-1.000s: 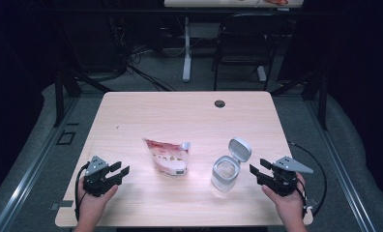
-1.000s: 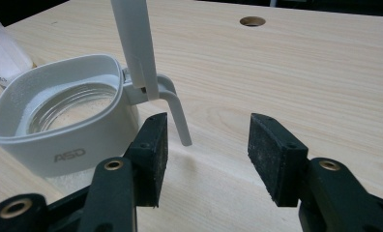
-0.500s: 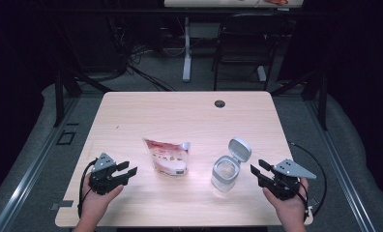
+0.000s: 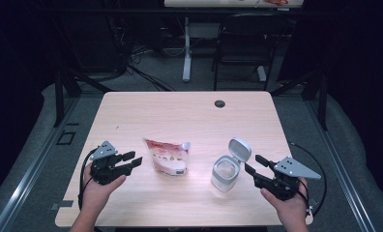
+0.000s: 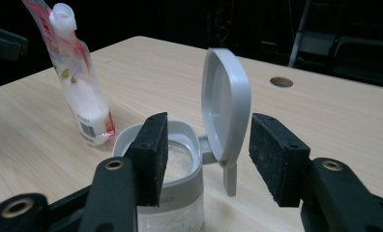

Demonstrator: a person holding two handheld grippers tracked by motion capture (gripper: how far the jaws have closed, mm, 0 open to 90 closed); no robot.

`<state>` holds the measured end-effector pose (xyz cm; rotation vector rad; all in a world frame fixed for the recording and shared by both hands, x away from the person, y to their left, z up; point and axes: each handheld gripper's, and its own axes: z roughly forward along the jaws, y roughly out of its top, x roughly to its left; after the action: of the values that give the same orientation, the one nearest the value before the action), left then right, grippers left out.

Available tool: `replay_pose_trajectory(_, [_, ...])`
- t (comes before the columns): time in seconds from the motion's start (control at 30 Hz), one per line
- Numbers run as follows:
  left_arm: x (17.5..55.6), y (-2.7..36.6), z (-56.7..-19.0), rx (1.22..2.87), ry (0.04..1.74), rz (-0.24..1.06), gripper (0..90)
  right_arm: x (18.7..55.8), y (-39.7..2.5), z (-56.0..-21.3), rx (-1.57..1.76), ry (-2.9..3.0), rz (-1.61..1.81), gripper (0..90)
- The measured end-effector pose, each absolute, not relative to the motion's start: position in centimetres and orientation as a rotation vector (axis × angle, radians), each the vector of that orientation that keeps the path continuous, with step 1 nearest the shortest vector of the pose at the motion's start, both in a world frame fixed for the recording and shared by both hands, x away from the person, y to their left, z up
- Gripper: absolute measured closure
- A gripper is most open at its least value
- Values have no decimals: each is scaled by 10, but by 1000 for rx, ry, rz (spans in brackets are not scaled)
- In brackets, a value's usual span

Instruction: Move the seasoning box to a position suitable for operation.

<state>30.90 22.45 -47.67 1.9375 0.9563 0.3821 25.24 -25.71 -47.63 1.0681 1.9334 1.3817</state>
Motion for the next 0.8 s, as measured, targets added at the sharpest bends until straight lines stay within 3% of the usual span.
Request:
replay_pose_trajectory(0.13, [310, 221, -466, 1926, 940, 400, 587, 256, -248, -468, 1022, 1982, 1371, 475])
replay_pose_trajectory(0.47, [319, 206, -447, 1926, 866, 375, 591, 273, -212, -455, 919, 2079, 1369, 665])
replay_pose_trajectory(0.8, [326, 200, -444, 1944, 874, 380, 642, 285, -176, -444, 852, 2180, 1364, 737])
